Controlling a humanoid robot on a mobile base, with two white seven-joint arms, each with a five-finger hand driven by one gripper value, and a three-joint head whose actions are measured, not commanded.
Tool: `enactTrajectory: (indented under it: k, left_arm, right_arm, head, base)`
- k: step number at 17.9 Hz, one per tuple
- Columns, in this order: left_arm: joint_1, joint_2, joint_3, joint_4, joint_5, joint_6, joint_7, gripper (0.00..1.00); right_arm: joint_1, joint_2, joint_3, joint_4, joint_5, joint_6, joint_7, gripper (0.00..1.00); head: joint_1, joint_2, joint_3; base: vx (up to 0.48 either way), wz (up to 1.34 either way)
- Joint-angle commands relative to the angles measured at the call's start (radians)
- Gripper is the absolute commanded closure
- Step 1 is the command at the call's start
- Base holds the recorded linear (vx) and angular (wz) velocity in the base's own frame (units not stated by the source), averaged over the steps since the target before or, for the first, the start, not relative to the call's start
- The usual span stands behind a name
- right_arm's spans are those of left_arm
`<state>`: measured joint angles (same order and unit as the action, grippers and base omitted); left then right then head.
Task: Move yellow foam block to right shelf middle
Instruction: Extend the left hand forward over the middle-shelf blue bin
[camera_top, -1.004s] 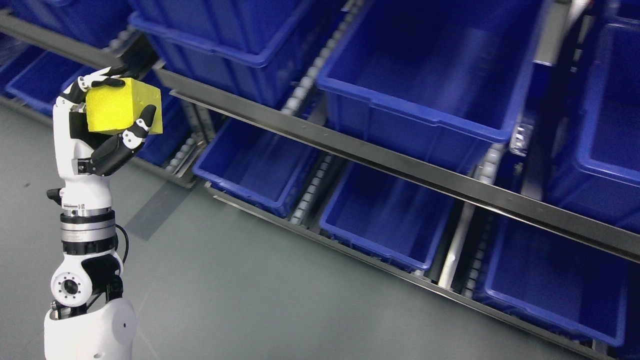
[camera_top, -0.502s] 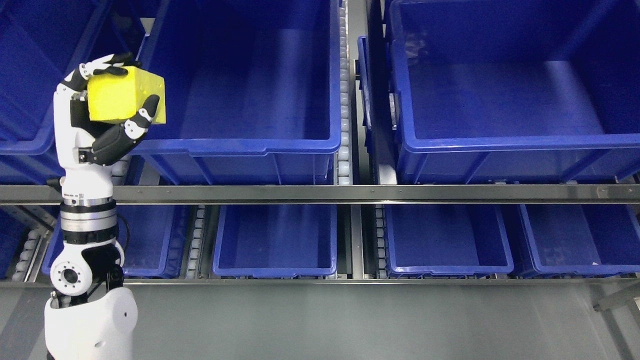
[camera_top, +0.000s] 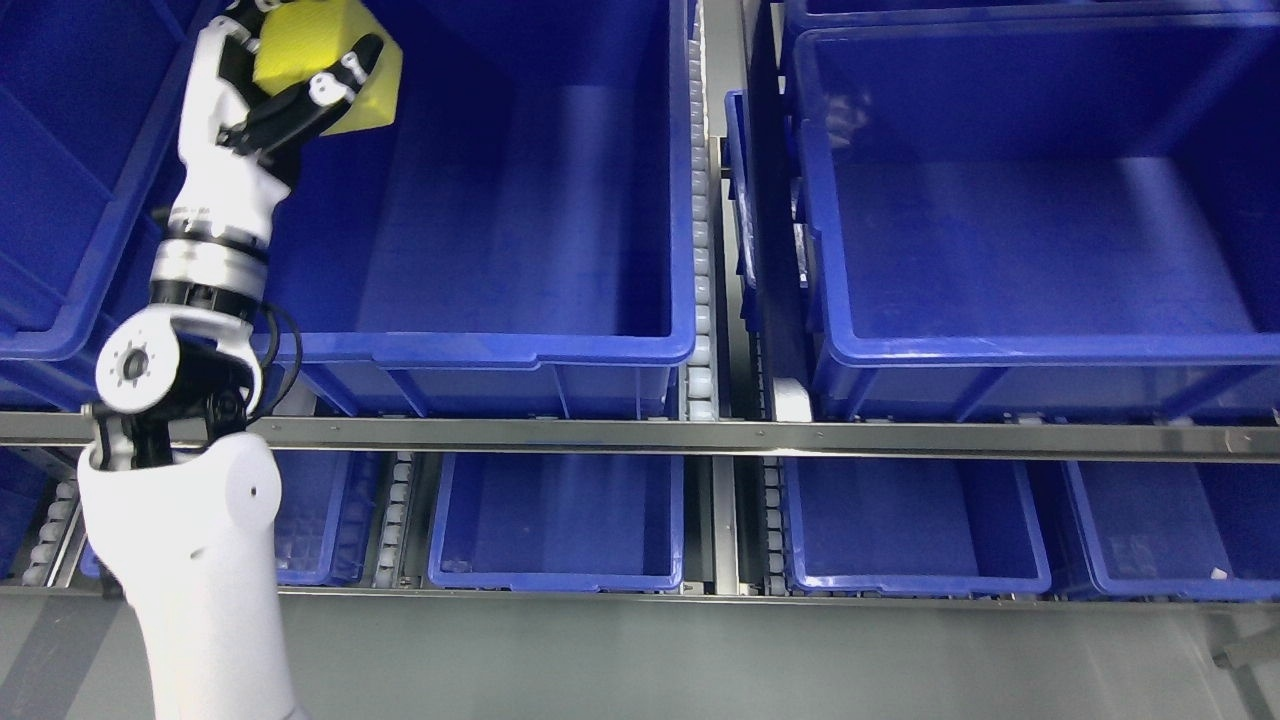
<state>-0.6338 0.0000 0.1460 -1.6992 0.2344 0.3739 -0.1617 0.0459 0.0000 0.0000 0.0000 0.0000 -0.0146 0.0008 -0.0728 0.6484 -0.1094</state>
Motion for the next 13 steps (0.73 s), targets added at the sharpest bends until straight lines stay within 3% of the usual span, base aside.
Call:
enactTrajectory:
  k: [1,7,10,11,13]
  left_arm:
    - [-0.124,0.017,-0.239,0.157,-0.041,0.131,0.044,0.95]
    - [-0.116,0.017,-0.423,0.297,-0.043,0.131,0.050,0.92]
    - [-0.116,0.017,-0.471,0.369,-0.041,0.128,0.070,0.83]
    - [-0.118,0.017,-0.477,0.372,-0.041,0.128,0.068,0.78]
    - [-0.127,0.017,-0.496,0.372,-0.041,0.137,0.067,0.46]
  right_arm:
    - [0.000,-0.017,-0.006,-0.017,0.002,-0.001,-0.001,0.00]
    - [0.000,-0.017,-0.006,-0.017,0.003,-0.001,-0.001,0.00]
    - [0.000,-0.017,-0.006,-0.017,0.003,-0.001,-0.001,0.00]
    - [0.000,-0.017,-0.008,-0.017,0.003,-0.001,-0.001,0.00]
    - [0.000,-0.017,-0.006,-0.017,0.003,-0.001,-0.001,0.00]
  head:
    - [0.0000,0.000,0.000]
    - [0.0000,0.000,0.000]
    - [0.0000,0.000,0.000]
    - [0.0000,0.000,0.000]
    - [0.0000,0.000,0.000]
  base:
    - [0.071,0.16]
    - [0.063,0.11]
    - [0.047,0.08]
    - [0.030,0.02]
    - [0.010,0.00]
